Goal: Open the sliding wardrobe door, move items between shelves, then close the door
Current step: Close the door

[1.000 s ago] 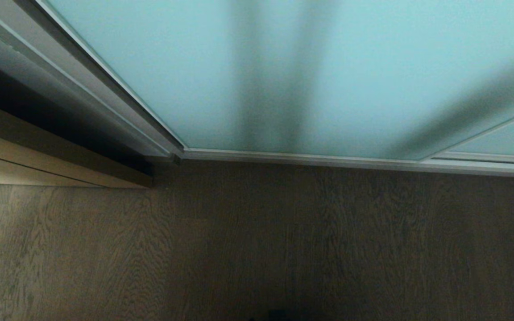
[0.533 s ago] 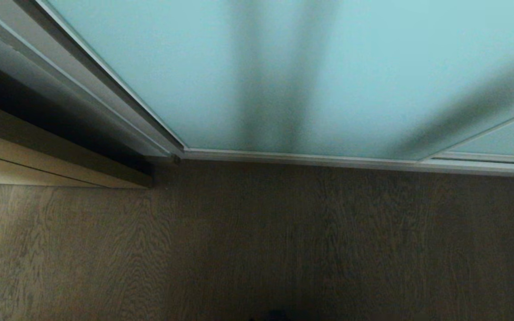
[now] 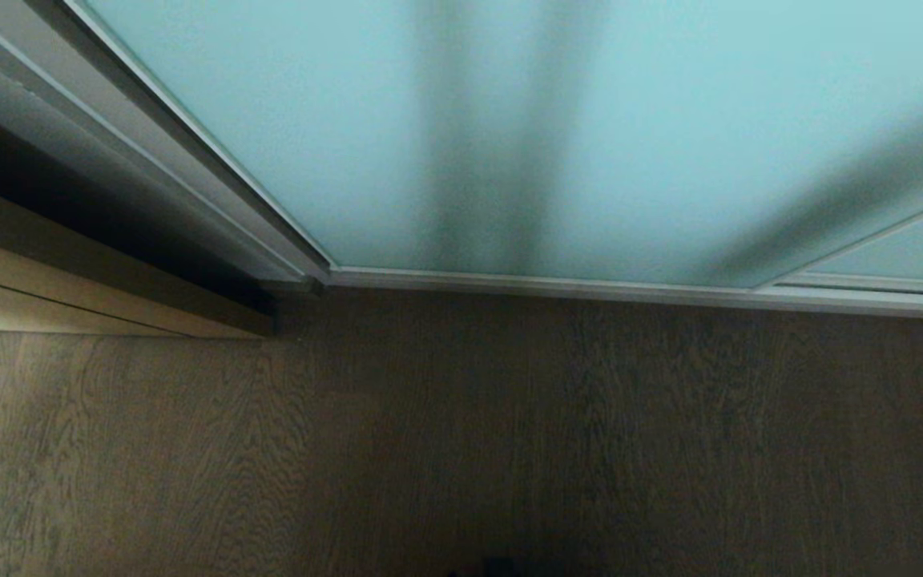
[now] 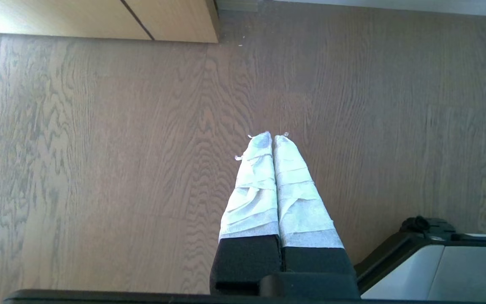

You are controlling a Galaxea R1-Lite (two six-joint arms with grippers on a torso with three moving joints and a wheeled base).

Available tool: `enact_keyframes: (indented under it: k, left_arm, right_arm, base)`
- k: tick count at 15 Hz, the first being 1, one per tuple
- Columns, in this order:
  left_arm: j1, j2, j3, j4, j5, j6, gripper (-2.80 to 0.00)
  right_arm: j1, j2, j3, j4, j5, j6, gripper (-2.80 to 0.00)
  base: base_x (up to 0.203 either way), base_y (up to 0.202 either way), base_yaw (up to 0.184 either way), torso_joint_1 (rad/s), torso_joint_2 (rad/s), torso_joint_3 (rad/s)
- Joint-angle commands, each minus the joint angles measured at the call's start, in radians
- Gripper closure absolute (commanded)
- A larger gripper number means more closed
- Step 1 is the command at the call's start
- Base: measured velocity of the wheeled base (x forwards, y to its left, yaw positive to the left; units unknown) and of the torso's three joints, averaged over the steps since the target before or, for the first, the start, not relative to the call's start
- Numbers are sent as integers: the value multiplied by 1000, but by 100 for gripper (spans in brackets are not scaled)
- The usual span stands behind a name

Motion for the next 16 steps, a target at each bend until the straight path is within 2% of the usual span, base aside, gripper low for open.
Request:
enact_keyframes:
  k: [1,3,4,8,10,13,14,16]
  left_arm:
    - [0,1,-1,4,4,9,0]
    - [1,2,-41,-25,6,29,0]
    - [2,12,-104,-28,5,38,0]
    - [1,255,-492,-77,1,53,0]
    - [8,435,-640,-218,3,61,0]
    - [17,653,-770,-611,9,87,0]
    - [19,685,-816,-668,8,89,0]
    - [19,743,-873,-693,7,89,0]
  right_arm:
    - [0,-1,0,0,1,-1,0]
    - [1,-1,0,0,1,-1,0]
    - [0,-1,2,0,1,-1,0]
    - [0,-1,0,0,1,-1,0]
    - [0,-1,0,0,1,-1,0]
    - [1,-1,0,0,1,0,0]
    - [0,-1,0,0,1,1,0]
    - [0,-1,0,0,1,-1,0]
  base:
    - [0,0,0,0,0,0]
    - [0,0,0,0,0,0]
    - [0,0,0,0,0,0]
    - [0,0,0,0,0,0]
    - [0,0,0,0,0,0]
    - [0,0,0,0,0,0]
    - [0,0,0,0,0,0]
    - [0,0,0,0,0,0]
